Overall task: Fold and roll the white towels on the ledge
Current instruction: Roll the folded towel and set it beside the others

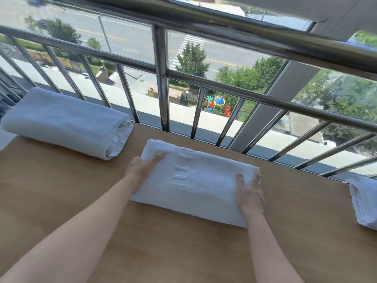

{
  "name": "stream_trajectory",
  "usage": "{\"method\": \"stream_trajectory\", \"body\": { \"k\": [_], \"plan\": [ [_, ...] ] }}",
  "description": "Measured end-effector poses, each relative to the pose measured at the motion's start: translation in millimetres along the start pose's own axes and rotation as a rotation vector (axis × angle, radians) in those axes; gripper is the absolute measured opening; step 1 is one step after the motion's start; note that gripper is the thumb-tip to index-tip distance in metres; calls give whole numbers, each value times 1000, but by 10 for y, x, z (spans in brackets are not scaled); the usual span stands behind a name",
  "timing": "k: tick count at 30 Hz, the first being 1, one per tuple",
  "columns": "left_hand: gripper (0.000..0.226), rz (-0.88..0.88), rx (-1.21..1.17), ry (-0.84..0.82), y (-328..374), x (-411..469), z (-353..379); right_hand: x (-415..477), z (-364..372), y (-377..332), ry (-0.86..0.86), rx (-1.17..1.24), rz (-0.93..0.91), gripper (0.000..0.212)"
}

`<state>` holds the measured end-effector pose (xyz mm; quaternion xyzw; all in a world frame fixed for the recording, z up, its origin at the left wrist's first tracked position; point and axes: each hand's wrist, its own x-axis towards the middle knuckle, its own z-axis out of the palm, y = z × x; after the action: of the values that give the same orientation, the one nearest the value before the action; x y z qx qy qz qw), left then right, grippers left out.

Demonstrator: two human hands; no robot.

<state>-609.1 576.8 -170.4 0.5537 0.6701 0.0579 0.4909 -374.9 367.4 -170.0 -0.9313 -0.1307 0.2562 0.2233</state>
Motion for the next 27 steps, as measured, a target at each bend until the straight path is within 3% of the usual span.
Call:
{"method": "stream_trajectory", "body": {
  "k": [5,10,14,20,25,27],
  "plan": [
    [101,80,-120,-87,26,-87,-369,-248,-90,-310,63,63,-48,60],
    [65,225,-208,-68,188,66,-966,-686,-118,-937,199,63,-93,59],
    [74,257,-194,-56,321,271,-1716,-1164,40,-1539,310,59,-96,56],
    [83,325,-183,-32,263,767,-3104,-1605,701,-2640,279,96,-158,54],
    [62,291,-225,68,198,1390,-3888,-1640,1285,-3422,225,110,-233,55],
    [66,294,-215,95,181,1659,-4128,-1595,1494,-3665,219,115,-264,51]
  ]
}}
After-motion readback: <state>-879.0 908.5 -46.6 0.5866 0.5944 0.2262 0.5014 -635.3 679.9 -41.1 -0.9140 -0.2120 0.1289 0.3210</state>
